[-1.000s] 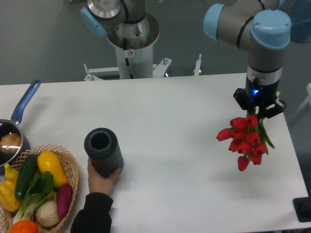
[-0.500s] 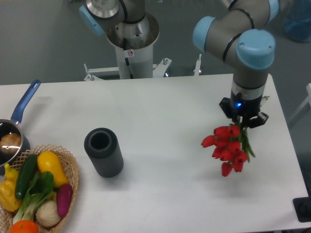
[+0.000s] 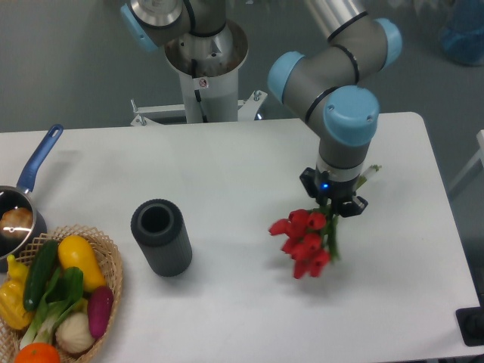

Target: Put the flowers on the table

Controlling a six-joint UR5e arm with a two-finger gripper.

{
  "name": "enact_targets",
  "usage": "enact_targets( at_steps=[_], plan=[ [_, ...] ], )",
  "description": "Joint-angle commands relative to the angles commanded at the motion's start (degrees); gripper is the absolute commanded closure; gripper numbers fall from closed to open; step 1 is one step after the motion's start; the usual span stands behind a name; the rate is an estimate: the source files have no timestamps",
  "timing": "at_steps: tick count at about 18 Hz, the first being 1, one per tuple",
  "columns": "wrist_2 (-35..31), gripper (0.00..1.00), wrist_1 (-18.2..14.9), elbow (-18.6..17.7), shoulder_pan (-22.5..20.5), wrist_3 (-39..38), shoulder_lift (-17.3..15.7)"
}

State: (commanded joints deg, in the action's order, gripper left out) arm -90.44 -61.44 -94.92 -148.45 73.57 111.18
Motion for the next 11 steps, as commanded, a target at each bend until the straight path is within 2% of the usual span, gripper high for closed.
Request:
enact_targets(
  at_steps=[2, 4, 5, 8, 11],
  plan=[
    [0.2, 0.46, 0.0, 0.1, 0.4, -0.4, 0.6],
    [0.2, 0.42, 0.1, 0.1, 0.4, -0.4, 0.7],
    [0.2, 0.28, 0.3, 0.1, 0.4, -0.3, 0.7],
    [0.1, 0.0, 1.2, 0.1, 0.1, -0.4, 1.3],
    [-0.1, 0.0, 5.4, 0.0, -0.9, -0.4, 1.8]
  ],
)
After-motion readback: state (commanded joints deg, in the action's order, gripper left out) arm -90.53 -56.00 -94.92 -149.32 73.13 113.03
